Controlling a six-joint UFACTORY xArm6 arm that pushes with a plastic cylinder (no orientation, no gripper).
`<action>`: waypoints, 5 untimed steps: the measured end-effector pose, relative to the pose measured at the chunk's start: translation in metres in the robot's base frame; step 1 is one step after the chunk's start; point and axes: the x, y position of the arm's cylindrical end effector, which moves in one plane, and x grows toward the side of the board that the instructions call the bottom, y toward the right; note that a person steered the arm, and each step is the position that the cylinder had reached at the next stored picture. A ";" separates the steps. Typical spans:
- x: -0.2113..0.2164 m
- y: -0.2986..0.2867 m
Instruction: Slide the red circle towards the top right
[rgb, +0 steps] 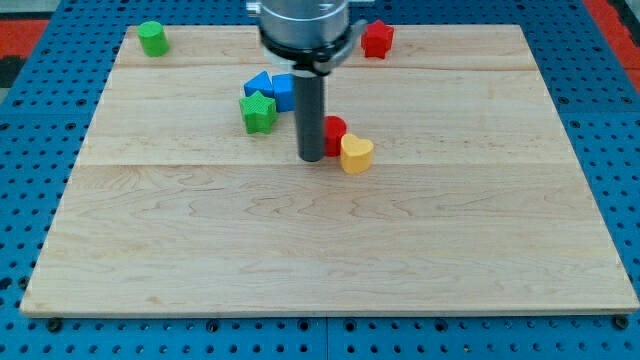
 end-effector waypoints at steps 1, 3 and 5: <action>-0.024 0.048; -0.039 0.024; -0.078 0.023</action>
